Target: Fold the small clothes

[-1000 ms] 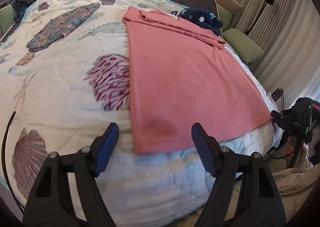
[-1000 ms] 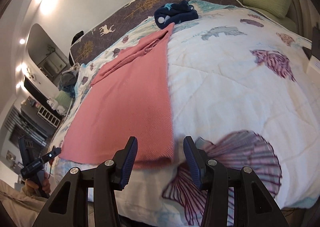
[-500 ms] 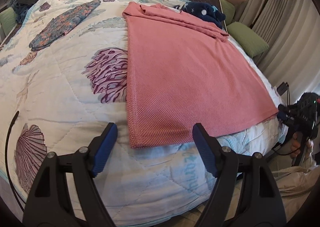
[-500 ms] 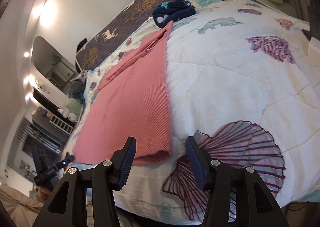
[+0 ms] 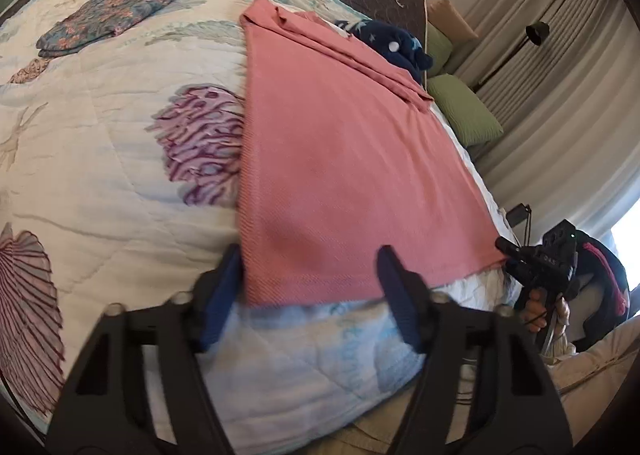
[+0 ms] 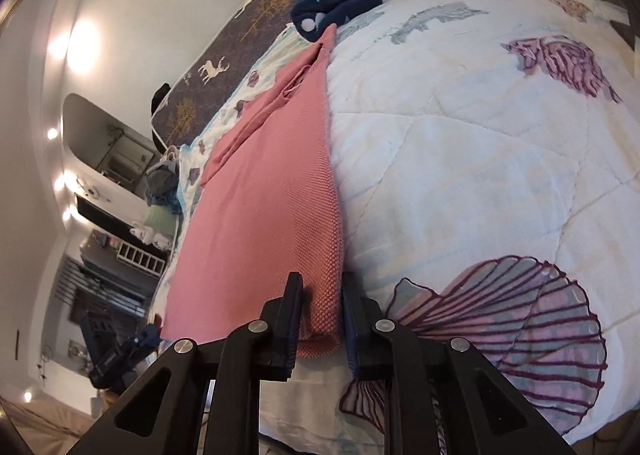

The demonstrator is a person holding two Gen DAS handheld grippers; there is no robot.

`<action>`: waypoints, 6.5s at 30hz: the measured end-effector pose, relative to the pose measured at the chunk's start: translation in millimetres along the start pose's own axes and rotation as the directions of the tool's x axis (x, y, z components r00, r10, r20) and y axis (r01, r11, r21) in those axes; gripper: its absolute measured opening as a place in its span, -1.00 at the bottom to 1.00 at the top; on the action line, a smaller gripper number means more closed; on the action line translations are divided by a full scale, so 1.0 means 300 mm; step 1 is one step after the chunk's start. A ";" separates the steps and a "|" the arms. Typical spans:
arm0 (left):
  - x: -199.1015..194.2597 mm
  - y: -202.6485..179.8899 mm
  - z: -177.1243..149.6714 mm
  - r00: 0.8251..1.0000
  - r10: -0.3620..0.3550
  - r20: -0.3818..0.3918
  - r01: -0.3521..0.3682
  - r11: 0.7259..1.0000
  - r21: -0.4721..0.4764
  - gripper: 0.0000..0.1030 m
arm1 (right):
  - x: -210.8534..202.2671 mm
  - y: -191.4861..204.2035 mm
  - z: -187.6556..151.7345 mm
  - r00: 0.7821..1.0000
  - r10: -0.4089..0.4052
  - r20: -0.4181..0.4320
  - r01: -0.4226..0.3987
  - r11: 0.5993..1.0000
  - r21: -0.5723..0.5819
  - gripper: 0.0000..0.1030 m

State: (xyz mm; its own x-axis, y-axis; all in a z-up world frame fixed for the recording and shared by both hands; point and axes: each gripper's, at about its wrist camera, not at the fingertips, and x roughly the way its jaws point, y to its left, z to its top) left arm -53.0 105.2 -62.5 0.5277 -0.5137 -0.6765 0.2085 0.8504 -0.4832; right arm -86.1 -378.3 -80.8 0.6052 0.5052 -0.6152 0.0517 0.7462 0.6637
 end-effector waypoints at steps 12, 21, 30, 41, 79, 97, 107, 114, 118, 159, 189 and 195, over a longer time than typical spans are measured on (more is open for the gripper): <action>0.012 0.054 0.025 0.999 -0.017 -0.029 0.016 0.999 -0.042 -0.56 | 0.050 0.026 0.036 0.997 0.031 -0.076 -0.034 0.999 -0.037 -0.64; -0.048 0.001 0.092 0.998 -0.027 0.048 0.027 1.000 0.008 -0.85 | -0.036 0.060 0.047 0.988 0.156 0.003 -0.156 0.987 -0.023 -0.90; -0.078 -0.019 0.176 0.991 -0.077 0.107 0.073 0.997 0.037 -0.85 | -0.051 0.122 0.131 0.967 0.250 0.039 -0.247 0.967 -0.062 -0.90; -0.135 -0.086 0.412 0.968 -0.082 0.238 0.049 0.989 0.139 -0.90 | -0.039 0.238 0.338 0.953 0.287 0.096 -0.271 0.950 -0.153 -0.90; -0.169 -0.089 0.571 0.939 -0.200 0.279 0.163 0.975 0.150 -0.94 | -0.027 0.363 0.505 0.969 0.182 0.164 -0.143 0.964 -0.224 -0.88; 0.140 -0.056 0.944 0.954 -0.145 0.261 0.122 0.987 0.101 -0.94 | 0.289 0.369 0.910 0.980 0.101 0.171 -0.068 0.980 -0.186 -0.88; 0.432 0.039 1.123 0.979 -0.077 0.187 0.071 0.997 0.040 -0.94 | 0.541 0.242 1.122 0.990 0.021 0.142 -0.010 0.996 -0.083 -0.88; 0.666 0.161 1.143 0.999 0.007 0.049 -0.005 0.999 -0.042 -0.94 | 0.737 0.119 1.178 0.995 -0.084 0.047 0.084 0.996 0.010 -0.83; 0.679 0.189 1.125 0.999 -0.014 0.040 0.017 0.997 -0.070 -0.94 | 0.776 0.063 1.165 0.995 -0.095 0.018 0.094 0.995 0.043 -0.79; 0.670 0.096 1.027 0.997 0.056 -0.051 -0.051 0.994 0.098 -0.81 | 0.772 0.142 1.115 0.989 -0.117 -0.085 0.112 0.992 -0.063 -0.38; 0.576 0.173 1.202 0.987 0.111 0.117 -0.108 0.994 -0.034 -0.17 | 0.683 0.085 1.189 0.976 -0.217 0.023 0.217 0.976 0.013 -0.19; 0.468 0.170 0.924 0.998 0.055 0.011 -0.055 0.998 -0.018 0.16 | 0.504 0.014 0.924 0.988 -0.144 -0.048 0.146 0.989 0.032 -0.17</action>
State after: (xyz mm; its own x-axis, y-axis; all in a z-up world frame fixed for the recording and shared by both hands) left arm 259.9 108.0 -28.0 0.5478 -0.4648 -0.6956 0.1641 0.8750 -0.4555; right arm 225.8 -418.8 -53.0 0.5528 0.4124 -0.7241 0.1647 0.7978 0.5800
